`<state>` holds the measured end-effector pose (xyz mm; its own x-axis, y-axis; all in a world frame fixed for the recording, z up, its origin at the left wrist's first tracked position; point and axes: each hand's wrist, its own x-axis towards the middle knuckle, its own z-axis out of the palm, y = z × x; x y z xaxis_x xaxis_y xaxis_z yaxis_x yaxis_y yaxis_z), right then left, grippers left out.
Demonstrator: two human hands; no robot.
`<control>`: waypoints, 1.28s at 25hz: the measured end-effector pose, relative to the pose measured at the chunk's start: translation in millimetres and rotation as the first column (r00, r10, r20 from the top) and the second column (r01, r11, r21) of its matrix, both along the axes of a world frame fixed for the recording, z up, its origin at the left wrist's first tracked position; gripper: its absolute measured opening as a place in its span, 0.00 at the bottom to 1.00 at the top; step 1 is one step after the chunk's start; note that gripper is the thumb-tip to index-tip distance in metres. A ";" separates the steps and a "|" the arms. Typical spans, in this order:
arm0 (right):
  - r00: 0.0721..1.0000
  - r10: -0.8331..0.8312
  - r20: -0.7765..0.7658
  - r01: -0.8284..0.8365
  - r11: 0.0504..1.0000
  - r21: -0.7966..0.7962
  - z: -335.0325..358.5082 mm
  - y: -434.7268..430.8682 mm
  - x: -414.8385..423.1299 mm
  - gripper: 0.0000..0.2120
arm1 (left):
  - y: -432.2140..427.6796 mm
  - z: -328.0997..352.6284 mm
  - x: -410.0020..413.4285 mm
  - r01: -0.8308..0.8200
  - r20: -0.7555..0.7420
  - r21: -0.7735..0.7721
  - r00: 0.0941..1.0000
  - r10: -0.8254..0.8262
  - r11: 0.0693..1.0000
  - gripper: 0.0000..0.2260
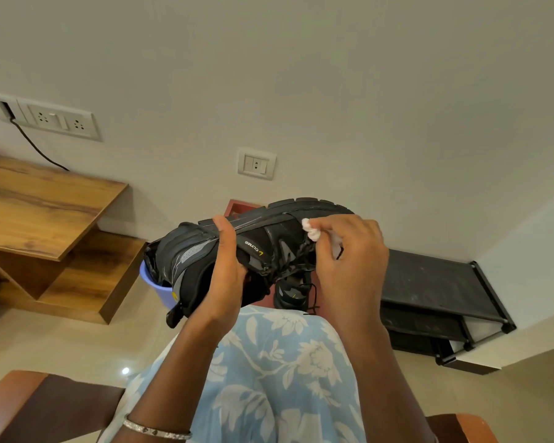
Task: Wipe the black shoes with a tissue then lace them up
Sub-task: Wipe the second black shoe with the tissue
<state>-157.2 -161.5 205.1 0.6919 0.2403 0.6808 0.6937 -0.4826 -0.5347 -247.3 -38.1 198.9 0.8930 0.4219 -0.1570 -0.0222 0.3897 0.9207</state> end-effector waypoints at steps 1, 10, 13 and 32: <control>1.000 0.007 -0.018 -0.007 1.000 -0.004 1.3 0.5 -0.7 0.11 | 0.1 0.7 -0.5 0.003 0.002 -0.018 1.000 -0.003 1.000 0.34; 0.822 0.415 -0.390 -0.433 0.900 0.044 16.4 11.6 -28.4 0.12 | 4.4 -5.7 -3.3 0.062 0.017 0.011 0.998 -0.062 0.998 0.42; 0.954 0.236 -0.183 -0.244 0.970 -0.021 13.1 21.6 -15.1 0.11 | 0.1 -11.8 -1.3 0.045 0.027 0.099 0.998 -0.048 0.994 0.42; 0.852 0.425 -0.307 -0.490 0.852 -0.181 38.1 13.2 -25.4 0.12 | -2.6 -19.1 0.1 0.088 0.074 0.572 0.985 -0.158 0.816 0.38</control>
